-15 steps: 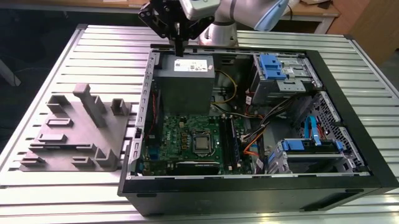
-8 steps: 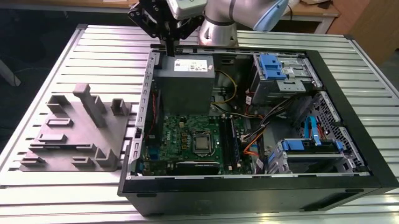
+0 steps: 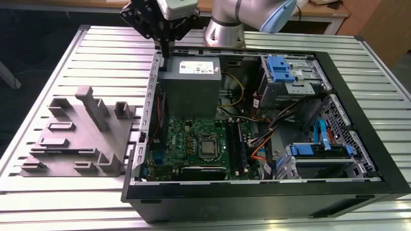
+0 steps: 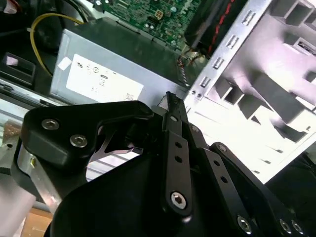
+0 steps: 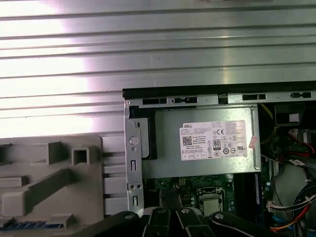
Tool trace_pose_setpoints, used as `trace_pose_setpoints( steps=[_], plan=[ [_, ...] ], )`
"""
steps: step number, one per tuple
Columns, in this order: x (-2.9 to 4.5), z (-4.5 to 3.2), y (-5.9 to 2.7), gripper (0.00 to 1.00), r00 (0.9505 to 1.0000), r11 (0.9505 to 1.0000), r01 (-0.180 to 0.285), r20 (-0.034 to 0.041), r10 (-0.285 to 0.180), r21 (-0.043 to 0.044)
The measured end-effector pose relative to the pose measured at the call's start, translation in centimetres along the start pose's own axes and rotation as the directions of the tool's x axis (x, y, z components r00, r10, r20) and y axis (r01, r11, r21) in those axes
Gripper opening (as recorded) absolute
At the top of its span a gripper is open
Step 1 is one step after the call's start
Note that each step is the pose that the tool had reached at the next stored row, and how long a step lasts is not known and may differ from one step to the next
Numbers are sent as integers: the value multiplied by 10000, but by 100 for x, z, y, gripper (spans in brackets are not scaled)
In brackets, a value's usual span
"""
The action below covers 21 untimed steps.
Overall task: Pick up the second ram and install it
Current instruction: 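Reach for the second ram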
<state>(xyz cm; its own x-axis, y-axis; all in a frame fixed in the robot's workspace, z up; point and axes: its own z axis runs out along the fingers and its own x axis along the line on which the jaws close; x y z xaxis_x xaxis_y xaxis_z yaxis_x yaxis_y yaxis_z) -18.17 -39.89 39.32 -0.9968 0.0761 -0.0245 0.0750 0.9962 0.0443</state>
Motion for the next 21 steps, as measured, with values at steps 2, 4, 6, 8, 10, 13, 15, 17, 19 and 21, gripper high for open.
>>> trace_pose_setpoints(
  steps=[2, 4, 6, 8, 10, 13, 15, 17, 19, 21],
  plan=[
    [48, -1, -3, 7, 10000, 10000, -2, 1, 2, 0],
    [98, -2, -7, 7, 10000, 10000, -1, 1, 1, -1],
    [148, -4, -11, 7, 10000, 10000, 0, 1, 0, -1],
    [198, -5, -15, 7, 10000, 10000, -1, 1, 1, -1],
    [249, -7, -18, 7, 10000, 10000, -2, 1, 2, 0],
    [328, -9, -25, 7, 10000, 10000, 0, 2, 0, -1],
    [378, -10, -28, 7, 10000, 10000, -1, 3, 1, -1],
    [430, -11, -32, 7, 10000, 10000, -2, 3, 2, -1],
    [485, -12, -36, 7, 10000, 10000, -1, 3, 1, -1],
    [537, -14, -41, 7, 10000, 10000, 0, 2, 0, 0]
  ],
)
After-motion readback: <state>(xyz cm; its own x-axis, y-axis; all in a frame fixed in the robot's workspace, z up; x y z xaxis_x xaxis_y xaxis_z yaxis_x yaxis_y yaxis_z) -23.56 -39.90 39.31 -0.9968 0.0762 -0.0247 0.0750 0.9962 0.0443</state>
